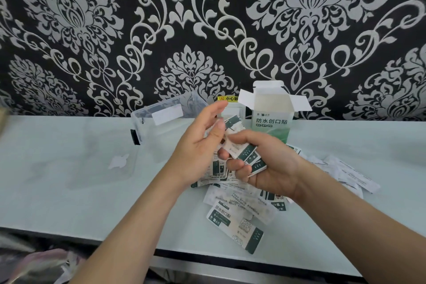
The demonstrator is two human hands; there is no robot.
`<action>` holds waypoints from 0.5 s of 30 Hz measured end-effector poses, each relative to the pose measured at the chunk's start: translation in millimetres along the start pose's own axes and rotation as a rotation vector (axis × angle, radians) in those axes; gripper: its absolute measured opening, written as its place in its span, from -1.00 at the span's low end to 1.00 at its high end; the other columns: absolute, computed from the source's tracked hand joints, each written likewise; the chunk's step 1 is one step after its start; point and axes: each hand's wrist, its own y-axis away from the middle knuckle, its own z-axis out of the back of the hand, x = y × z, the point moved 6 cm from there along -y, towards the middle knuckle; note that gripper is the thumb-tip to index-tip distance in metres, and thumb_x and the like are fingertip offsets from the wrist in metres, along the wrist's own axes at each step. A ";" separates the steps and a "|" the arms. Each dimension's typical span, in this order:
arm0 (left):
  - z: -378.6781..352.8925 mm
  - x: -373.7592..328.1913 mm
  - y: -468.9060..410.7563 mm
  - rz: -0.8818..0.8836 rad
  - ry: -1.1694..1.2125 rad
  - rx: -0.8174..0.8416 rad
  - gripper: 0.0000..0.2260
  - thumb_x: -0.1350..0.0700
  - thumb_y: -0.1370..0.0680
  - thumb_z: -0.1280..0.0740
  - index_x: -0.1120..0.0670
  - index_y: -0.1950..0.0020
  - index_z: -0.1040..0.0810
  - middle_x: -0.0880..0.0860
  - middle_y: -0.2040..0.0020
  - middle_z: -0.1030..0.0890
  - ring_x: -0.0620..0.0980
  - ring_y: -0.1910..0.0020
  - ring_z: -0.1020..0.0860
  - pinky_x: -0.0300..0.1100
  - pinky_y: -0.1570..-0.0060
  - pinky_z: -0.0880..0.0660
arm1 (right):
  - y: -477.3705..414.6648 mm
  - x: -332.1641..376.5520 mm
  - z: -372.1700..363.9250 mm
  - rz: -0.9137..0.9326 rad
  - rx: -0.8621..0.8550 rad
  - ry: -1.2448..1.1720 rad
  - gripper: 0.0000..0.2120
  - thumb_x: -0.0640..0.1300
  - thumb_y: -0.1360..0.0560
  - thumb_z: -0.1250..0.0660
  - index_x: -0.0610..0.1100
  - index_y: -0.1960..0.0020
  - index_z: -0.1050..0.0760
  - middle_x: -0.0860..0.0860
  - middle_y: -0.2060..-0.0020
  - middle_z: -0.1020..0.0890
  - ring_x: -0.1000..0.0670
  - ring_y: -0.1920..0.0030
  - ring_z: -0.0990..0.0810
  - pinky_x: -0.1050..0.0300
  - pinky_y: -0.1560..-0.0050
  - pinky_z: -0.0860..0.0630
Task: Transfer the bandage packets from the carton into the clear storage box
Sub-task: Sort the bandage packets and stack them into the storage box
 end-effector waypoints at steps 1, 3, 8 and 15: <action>-1.6 -3.8 1.5 -0.008 -0.039 0.043 -0.63 -0.11 -0.57 -0.22 -0.22 -0.38 -0.34 -0.20 -0.40 -0.36 -0.43 -0.19 -0.42 -0.55 -0.06 -0.33 | -0.1 1.5 2.1 0.013 -0.031 0.006 -0.91 -0.25 -0.50 -0.19 -0.20 0.00 -0.39 -0.10 0.37 -0.48 0.08 0.50 -0.38 0.33 0.60 -0.34; -12.2 -8.8 5.6 -0.030 -0.272 0.189 -0.45 -0.24 -0.45 -0.37 -0.34 -0.39 -0.24 -0.27 -0.48 -0.17 -0.50 -0.32 -0.21 -0.58 -0.15 -0.21 | -0.5 3.0 7.0 0.046 -0.101 0.091 -0.92 -0.36 -0.45 -0.17 -0.24 0.12 -0.42 -0.12 0.39 -0.47 0.03 0.48 -0.44 0.26 0.56 -0.41; -30.1 -6.7 11.9 -0.130 -0.773 0.272 -0.13 -0.19 -0.31 -0.50 -0.32 -0.48 -0.06 -0.26 -0.52 0.06 -0.25 -0.49 0.09 -0.13 -0.44 -0.19 | -1.0 5.1 9.2 0.122 -0.152 0.261 -0.80 -0.43 -0.42 -0.10 -0.29 0.29 -0.43 -0.16 0.42 -0.47 -0.04 0.44 -0.50 0.20 0.46 -0.44; -22.3 -3.6 9.4 -0.103 -0.865 0.194 -0.21 -0.27 -0.32 -0.44 -0.18 -0.46 -0.18 -0.21 -0.47 -0.05 -0.09 -0.41 -0.24 -0.09 -0.26 -0.40 | 0.8 6.2 8.8 0.097 -0.131 0.369 -0.84 -0.39 -0.38 -0.15 -0.23 0.26 -0.46 -0.10 0.42 -0.48 -0.01 0.40 -0.46 0.11 0.36 -0.31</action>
